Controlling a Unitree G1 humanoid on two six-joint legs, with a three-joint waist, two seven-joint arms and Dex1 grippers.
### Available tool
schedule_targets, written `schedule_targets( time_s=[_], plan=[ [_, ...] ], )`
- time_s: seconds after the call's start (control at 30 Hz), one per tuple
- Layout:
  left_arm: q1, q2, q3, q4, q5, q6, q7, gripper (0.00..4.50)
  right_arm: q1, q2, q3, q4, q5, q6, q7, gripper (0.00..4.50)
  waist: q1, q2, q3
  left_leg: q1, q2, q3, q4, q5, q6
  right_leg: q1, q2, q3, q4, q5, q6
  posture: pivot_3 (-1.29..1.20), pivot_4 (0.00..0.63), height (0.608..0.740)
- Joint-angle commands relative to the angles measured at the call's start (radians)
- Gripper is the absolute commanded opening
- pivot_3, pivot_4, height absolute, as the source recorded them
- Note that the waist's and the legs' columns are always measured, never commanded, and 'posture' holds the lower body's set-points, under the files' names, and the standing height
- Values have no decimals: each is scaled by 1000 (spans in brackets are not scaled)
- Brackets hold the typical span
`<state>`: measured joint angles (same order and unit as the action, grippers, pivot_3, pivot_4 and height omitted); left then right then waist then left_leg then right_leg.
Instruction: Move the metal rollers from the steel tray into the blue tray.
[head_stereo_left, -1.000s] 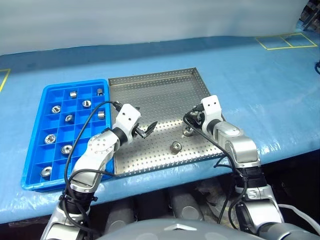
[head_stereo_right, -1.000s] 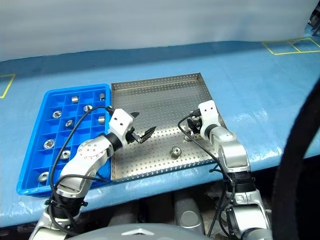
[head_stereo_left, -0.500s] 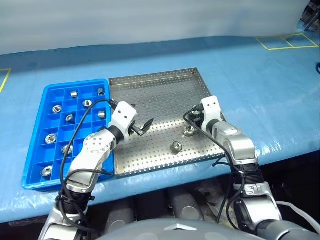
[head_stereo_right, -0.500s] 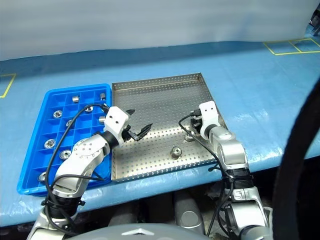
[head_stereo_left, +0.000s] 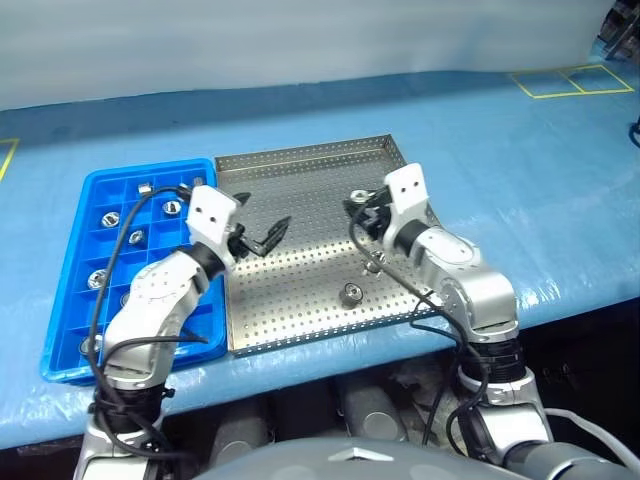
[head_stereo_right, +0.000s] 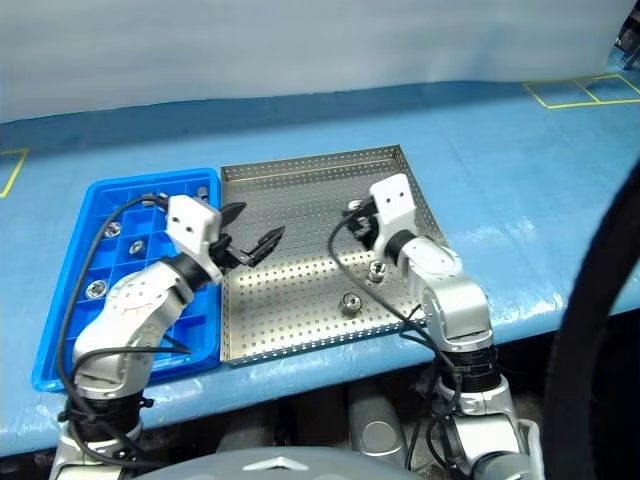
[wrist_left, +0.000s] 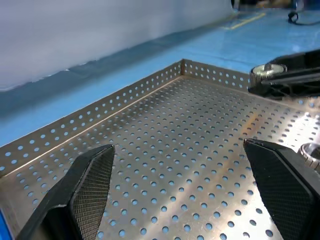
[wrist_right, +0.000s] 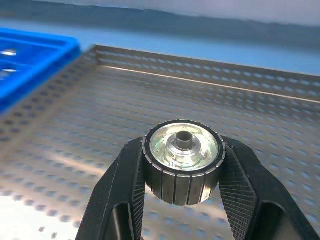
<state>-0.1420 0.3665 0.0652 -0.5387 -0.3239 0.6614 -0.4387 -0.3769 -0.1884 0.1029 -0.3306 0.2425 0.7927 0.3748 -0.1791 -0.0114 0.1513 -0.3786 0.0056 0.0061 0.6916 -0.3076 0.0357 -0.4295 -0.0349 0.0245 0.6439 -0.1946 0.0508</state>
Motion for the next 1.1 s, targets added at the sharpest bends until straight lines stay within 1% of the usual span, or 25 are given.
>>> schedule_targets(
  time_s=[0.03,0.1,0.2,0.27,0.33,0.43,0.5,0.7,0.8,0.9,0.93,1.1],
  plan=[
    [35,98,138,-90,-24,58,2,4500,-8,34,84,-90,78,37,59,1701,1,0,0,0,0,0,0,0,0,0,0,0,0,0,0,-191,150,740],
    [52,129,210,-91,-14,84,39,4500,-21,51,118,-85,82,41,61,1701,5,0,0,0,0,-1,0,0,0,0,0,-1,0,0,-1,-172,150,740],
    [81,131,325,-83,22,119,133,4500,-52,92,176,-54,78,33,66,1701,22,0,1,0,-2,-1,0,0,0,1,-2,-2,-1,0,0,-134,150,740],
    [119,123,378,-103,49,142,187,4500,-75,115,220,-27,70,15,80,1701,30,0,1,0,-2,-1,0,0,0,0,-2,-2,-1,0,0,-112,150,740],
    [176,121,409,-136,44,158,192,4500,-103,133,252,14,58,-12,93,1701,38,0,0,0,-1,-1,-1,1,-1,0,-2,-3,0,0,-1,-82,150,740],
    [272,119,439,-194,31,184,184,4500,-161,162,280,114,40,-68,118,1701,65,-1,0,0,-1,-2,-3,1,-3,-1,-4,-6,0,-1,-3,-33,150,740],
    [322,109,464,-233,16,197,182,4500,-203,186,287,190,31,-104,133,1701,90,-1,0,0,-1,-2,-3,3,-6,-1,-9,-7,0,-2,-3,4,150,740],
    [483,66,521,-363,-25,217,164,4500,-303,254,336,383,-3,-236,217,1701,149,-3,0,0,-1,-5,-7,4,-9,-1,-10,-12,-1,-3,-7,124,150,740],
    [585,20,519,-444,-72,176,121,4500,-342,286,360,474,-23,-290,260,1701,171,-4,0,0,-1,-6,-8,5,-11,-1,-10,-13,-1,-4,-9,175,150,740],
    [646,-15,520,-490,-103,134,99,4500,-357,298,365,517,-34,-318,290,1701,194,-4,-1,0,-1,-9,-8,6,-12,0,-10,-16,-1,-5,-11,211,150,740],
    [663,-24,520,-500,-114,117,93,4500,-359,300,365,524,-36,-323,298,1701,201,-4,0,0,-1,-9,-9,6,-12,0,-10,-16,-1,-8,-16,222,150,740],
    [747,-45,519,-509,-149,43,93,4500,-387,323,349,630,-42,-379,346,1701,218,-4,0,1,0,-12,-9,6,-12,1,-8,-19,0,-11,-20,261,150,740]
  ],
)
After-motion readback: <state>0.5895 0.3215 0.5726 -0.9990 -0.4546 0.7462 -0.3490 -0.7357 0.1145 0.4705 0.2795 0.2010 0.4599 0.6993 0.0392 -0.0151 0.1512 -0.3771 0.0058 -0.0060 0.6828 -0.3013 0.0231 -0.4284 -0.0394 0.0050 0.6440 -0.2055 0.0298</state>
